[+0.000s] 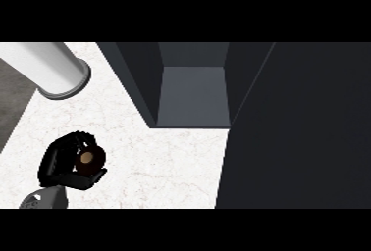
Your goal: Pick up the wine, place it into the cabinet and close the cabinet
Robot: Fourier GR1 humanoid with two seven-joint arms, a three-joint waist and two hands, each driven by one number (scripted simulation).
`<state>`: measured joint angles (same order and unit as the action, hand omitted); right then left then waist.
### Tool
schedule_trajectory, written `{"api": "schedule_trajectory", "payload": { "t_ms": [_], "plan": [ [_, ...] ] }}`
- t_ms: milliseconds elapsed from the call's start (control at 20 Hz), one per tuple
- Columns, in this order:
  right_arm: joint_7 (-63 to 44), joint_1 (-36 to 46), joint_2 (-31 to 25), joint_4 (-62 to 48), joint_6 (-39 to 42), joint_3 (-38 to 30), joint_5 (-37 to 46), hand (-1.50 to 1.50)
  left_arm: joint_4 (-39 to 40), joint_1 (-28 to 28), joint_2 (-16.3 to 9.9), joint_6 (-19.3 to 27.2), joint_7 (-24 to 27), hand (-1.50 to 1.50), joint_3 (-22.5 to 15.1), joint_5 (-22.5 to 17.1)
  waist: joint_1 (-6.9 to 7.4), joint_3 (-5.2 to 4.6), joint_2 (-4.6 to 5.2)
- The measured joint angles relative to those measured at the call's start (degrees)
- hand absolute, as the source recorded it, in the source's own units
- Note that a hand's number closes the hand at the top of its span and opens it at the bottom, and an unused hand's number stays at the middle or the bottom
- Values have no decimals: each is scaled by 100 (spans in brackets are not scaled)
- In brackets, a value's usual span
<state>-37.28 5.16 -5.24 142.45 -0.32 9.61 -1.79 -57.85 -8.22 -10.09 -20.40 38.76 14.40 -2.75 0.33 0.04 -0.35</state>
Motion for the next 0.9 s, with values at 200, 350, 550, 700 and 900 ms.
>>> {"api": "schedule_trajectory", "payload": {
  "t_ms": [200,350,550,700,900],
  "plan": [
    [10,-1,5,2,10,-38,-4,-150,-828,226,278,146,-285,150,-56,-243,-5,1,7],
    [-73,26,-39,24,30,-77,-11,-150,-1581,441,431,135,-736,150,-159,-486,-8,0,8],
    [-48,44,-7,-1,10,-59,2,-150,-2640,722,641,181,-1570,150,-431,-751,-8,1,10],
    [-175,257,-4,-20,-35,-142,0,-150,-3304,733,777,440,-2153,150,-710,-764,-12,-1,15],
    [-157,124,4,-3,33,-121,-12,-150,-3964,744,891,790,-2791,150,-1100,-742,-30,-1,18]
  ]
}}
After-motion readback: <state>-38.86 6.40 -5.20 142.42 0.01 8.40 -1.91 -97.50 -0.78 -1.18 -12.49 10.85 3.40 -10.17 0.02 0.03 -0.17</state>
